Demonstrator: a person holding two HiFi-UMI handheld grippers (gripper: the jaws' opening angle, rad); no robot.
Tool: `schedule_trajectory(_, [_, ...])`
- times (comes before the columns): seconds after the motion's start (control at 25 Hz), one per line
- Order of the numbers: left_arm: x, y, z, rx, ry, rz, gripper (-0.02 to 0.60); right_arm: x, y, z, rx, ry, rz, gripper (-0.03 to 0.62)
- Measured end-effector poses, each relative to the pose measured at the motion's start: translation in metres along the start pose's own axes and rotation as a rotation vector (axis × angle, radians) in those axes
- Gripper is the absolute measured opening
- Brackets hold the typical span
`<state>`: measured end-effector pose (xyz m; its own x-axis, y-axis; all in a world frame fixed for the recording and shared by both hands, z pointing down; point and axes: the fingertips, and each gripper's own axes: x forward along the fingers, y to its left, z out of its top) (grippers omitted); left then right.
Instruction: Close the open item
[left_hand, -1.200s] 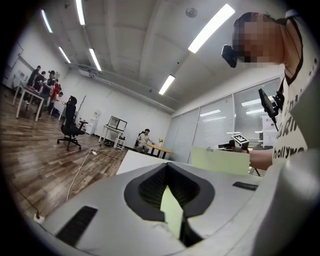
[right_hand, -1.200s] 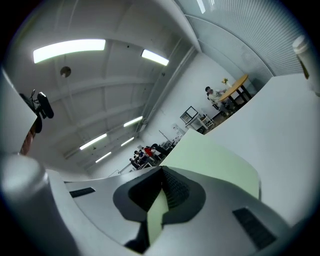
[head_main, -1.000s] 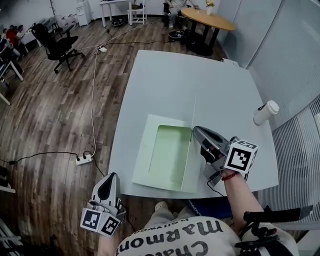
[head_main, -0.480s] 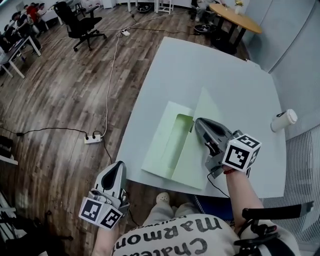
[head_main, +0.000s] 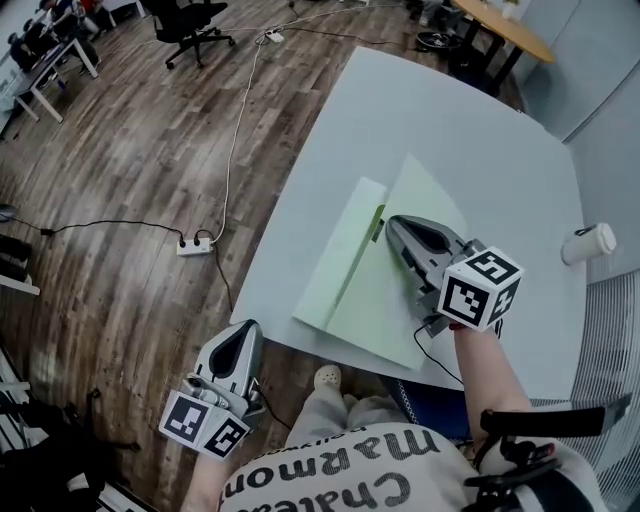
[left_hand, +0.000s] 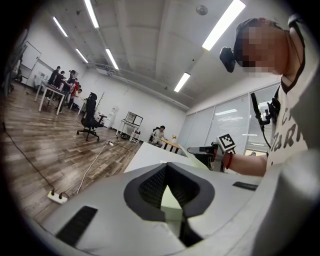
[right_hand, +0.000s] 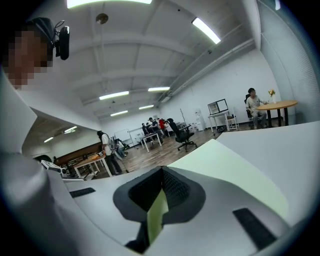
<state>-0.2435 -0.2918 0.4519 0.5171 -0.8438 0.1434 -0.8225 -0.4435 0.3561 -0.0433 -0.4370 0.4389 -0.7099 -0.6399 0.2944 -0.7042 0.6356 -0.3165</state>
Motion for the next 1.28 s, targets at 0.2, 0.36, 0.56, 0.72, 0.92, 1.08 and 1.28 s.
schedule_trajectory(0.2, [-0.012,0.009,-0.013,0.005,0.008,0.024,-0.005,0.016,0.002,-0.015,-0.053,0.028,-0.005,-0.004])
schedule_trajectory(0.36, [-0.019,0.016,-0.015,0.007,-0.013,0.048,-0.005,0.027,-0.002,-0.021,-0.077,0.034,-0.022,-0.003])
schedule_trajectory(0.56, [-0.031,0.022,-0.024,-0.003,-0.014,0.067,-0.005,0.039,-0.001,-0.031,-0.090,0.040,-0.036,-0.003])
schedule_trajectory(0.72, [-0.038,0.028,-0.031,-0.015,-0.012,0.085,-0.005,0.047,-0.001,-0.039,-0.090,0.052,-0.041,-0.003])
schedule_trajectory(0.92, [-0.041,0.031,-0.032,-0.021,-0.017,0.094,-0.005,0.055,0.001,-0.048,-0.129,0.084,-0.047,-0.003])
schedule_trajectory(1.08, [-0.042,0.032,-0.035,-0.030,-0.012,0.096,-0.005,0.063,0.001,-0.053,-0.133,0.105,-0.051,-0.003])
schedule_trajectory(1.28, [-0.036,0.032,-0.035,-0.037,-0.007,0.091,-0.005,0.072,-0.003,-0.060,-0.132,0.136,-0.060,-0.004])
